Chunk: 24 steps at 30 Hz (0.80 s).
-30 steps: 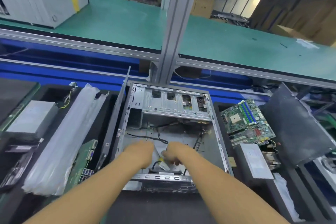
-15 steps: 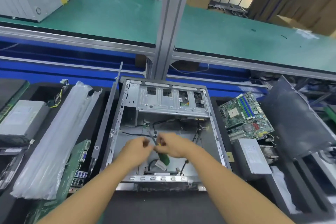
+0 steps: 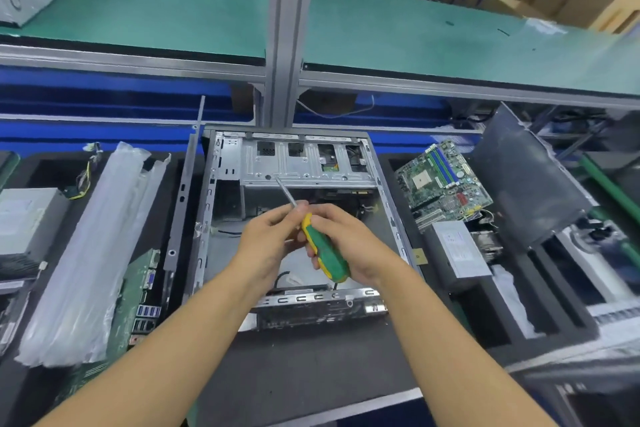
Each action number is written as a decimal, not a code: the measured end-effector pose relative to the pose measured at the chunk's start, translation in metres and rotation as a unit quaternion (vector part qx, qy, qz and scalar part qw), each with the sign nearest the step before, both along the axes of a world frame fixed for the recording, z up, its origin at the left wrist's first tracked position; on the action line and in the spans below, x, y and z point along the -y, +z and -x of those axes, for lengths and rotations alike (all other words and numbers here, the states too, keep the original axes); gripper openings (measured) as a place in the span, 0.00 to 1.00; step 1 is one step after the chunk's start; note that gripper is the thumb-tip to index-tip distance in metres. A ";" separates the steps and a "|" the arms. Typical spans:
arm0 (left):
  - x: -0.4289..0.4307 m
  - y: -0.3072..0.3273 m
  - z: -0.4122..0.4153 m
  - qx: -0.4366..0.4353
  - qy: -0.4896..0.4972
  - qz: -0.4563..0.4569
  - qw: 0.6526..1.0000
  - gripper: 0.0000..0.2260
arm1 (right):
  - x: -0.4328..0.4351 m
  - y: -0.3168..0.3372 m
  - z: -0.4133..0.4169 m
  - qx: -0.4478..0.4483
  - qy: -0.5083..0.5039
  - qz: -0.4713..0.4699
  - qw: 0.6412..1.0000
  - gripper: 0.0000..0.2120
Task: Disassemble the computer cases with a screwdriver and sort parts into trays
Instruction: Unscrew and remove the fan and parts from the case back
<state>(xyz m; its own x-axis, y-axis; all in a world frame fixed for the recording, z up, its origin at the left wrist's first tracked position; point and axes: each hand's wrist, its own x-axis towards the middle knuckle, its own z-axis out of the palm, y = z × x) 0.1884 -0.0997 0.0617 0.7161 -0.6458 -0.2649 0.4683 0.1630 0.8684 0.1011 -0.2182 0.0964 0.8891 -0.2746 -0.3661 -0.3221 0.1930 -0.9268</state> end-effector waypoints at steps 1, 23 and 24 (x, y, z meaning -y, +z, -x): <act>-0.002 0.001 0.000 -0.002 0.000 -0.009 1.000 0.10 | -0.002 -0.003 0.009 0.010 -0.021 -0.057 0.998 0.13; -0.049 -0.021 0.043 0.611 -0.252 -0.401 0.634 0.24 | -0.110 -0.064 0.201 -0.010 -0.239 -0.024 0.971 0.07; -0.048 -0.023 0.044 0.616 -0.246 -0.403 0.630 0.25 | -0.117 -0.070 0.204 -0.012 -0.244 -0.019 0.969 0.07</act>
<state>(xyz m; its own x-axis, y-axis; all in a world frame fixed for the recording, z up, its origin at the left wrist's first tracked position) 0.1442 -0.0518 0.0386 0.4643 -0.8814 -0.0871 -0.8216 -0.4653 0.3293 -0.1033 -0.1009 0.0267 0.6477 -0.6471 -0.4021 -0.2045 0.3608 -0.9099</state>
